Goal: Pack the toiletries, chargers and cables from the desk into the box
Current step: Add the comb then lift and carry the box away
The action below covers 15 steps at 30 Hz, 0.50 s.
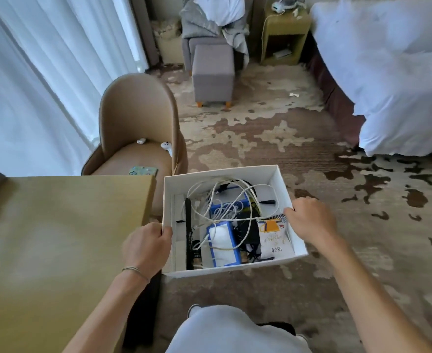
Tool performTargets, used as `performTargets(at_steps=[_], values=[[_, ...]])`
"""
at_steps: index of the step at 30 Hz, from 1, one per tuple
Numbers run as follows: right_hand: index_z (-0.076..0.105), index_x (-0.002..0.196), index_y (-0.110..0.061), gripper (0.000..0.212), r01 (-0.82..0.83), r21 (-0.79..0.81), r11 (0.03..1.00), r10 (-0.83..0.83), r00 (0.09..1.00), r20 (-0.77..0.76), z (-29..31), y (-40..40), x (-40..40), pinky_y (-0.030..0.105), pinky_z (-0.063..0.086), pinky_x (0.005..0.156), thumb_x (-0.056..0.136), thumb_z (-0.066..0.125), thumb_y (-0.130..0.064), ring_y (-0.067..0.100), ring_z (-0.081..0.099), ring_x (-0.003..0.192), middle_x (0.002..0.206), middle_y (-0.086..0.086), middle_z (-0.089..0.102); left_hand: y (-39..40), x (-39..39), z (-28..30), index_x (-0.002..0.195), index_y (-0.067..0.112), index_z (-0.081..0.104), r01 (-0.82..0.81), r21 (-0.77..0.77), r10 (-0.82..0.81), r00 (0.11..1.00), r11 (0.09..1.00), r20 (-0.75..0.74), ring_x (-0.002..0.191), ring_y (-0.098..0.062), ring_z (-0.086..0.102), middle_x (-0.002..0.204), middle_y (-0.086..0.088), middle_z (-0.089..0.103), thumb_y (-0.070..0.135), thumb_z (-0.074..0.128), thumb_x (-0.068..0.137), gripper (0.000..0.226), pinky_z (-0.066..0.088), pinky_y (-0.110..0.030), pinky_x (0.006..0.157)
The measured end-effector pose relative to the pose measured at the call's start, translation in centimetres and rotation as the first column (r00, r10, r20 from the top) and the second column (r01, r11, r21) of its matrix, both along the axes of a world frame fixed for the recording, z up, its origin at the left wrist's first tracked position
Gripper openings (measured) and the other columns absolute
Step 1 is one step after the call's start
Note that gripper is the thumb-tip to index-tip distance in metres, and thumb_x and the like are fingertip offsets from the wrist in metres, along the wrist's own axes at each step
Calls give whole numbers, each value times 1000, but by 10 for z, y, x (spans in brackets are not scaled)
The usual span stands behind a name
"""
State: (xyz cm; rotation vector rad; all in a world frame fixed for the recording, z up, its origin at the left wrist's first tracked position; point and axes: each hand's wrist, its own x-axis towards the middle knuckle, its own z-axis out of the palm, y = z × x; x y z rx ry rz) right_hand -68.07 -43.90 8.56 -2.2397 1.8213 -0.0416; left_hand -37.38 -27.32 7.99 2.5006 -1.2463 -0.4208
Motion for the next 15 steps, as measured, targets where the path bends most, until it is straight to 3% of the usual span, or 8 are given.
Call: performTargets(at_steps=[7, 15], values=[[34, 54, -16, 45, 209, -8, 978, -209, 978, 12, 1, 17, -157, 23, 22, 45, 95, 51, -24, 14, 29, 41, 48, -4, 34, -50, -134, 8, 50, 12, 50, 160, 27, -162, 982, 987, 94, 49, -17, 47, 51, 1, 50, 34, 49, 91, 46, 30, -28, 49], [39, 54, -14, 45, 445, -13, 896, -445, 896, 1, 4, 58, -340, 24, 25, 45, 95, 51, -24, 14, 34, 41, 48, -2, 40, -91, -306, 6, 46, 10, 42, 359, 19, -360, 932, 933, 51, 45, -21, 47, 45, -1, 49, 32, 51, 89, 49, 29, -27, 47]])
